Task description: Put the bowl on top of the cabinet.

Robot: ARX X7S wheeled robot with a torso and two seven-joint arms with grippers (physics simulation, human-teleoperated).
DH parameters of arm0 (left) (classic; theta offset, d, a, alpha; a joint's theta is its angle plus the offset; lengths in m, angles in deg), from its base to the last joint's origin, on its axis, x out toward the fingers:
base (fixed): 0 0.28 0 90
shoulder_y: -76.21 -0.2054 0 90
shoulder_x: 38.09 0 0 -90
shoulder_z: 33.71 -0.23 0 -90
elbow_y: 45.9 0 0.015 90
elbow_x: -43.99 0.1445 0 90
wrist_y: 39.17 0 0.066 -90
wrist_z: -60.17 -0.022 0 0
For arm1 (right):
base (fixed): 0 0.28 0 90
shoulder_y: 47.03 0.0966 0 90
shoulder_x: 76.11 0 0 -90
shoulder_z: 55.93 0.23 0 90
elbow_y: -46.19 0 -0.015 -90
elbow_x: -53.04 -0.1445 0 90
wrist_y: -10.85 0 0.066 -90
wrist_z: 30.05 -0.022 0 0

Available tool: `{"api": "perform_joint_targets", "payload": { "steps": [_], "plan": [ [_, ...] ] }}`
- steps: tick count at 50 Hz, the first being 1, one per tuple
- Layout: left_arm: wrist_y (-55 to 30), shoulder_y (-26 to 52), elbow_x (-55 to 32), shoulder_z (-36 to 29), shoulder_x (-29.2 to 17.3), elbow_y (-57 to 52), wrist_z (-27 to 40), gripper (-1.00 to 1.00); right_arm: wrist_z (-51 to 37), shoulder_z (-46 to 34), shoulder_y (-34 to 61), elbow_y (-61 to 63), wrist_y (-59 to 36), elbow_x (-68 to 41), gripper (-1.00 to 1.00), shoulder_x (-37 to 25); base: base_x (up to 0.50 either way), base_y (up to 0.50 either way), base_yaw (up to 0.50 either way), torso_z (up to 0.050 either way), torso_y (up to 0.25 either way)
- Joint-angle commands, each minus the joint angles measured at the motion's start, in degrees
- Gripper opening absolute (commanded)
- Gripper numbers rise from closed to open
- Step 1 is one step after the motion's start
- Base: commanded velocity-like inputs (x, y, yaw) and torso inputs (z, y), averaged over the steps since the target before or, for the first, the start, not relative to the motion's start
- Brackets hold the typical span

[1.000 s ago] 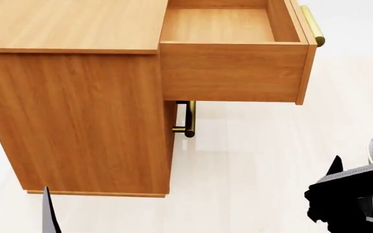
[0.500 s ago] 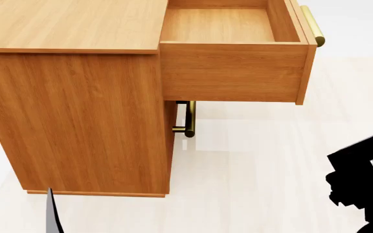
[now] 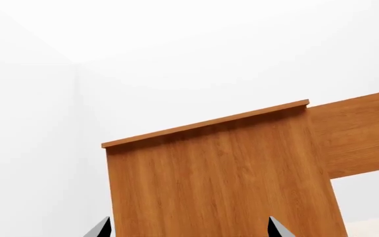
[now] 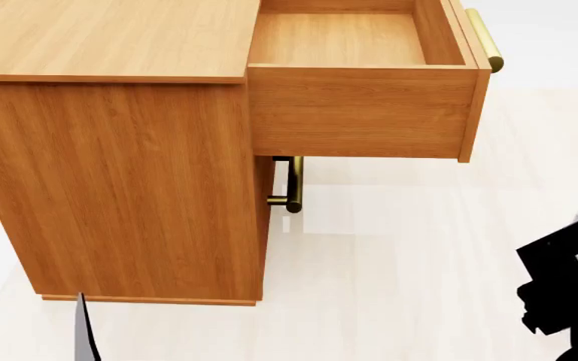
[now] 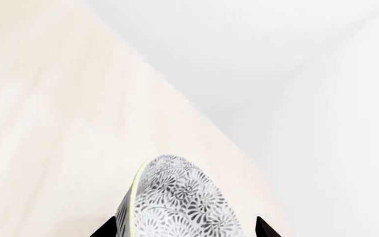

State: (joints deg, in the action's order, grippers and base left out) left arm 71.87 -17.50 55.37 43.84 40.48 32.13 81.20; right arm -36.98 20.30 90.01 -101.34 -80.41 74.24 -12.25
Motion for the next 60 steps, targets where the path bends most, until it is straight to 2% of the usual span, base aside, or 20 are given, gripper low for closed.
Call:
{"api": "perform_joint_targets", "payload": {
  "steps": [1,29,60],
  "plan": [
    [1.06,-0.28,0.64,-0.07,-0.16,-0.16,0.10,1.00,-2.58,-2.08,5.80,-16.90,8.65,0.37,1.00,2.23,0.00,0.00,0.00,0.000,0.000],
    [0.94,0.09,0.46,-1.08,-0.95,0.47,1.07,1.00,-5.64,-10.51,3.49,-17.42,6.10,-10.72,1.00,1.52,0.00,0.00,0.00,0.000,0.000],
    [0.51,0.40,0.43,-2.05,-1.65,0.68,2.09,1.00,-7.28,-19.94,6.96,-17.43,3.65,-19.84,1.00,2.12,0.00,0.00,0.00,0.000,0.000]
  ]
}}
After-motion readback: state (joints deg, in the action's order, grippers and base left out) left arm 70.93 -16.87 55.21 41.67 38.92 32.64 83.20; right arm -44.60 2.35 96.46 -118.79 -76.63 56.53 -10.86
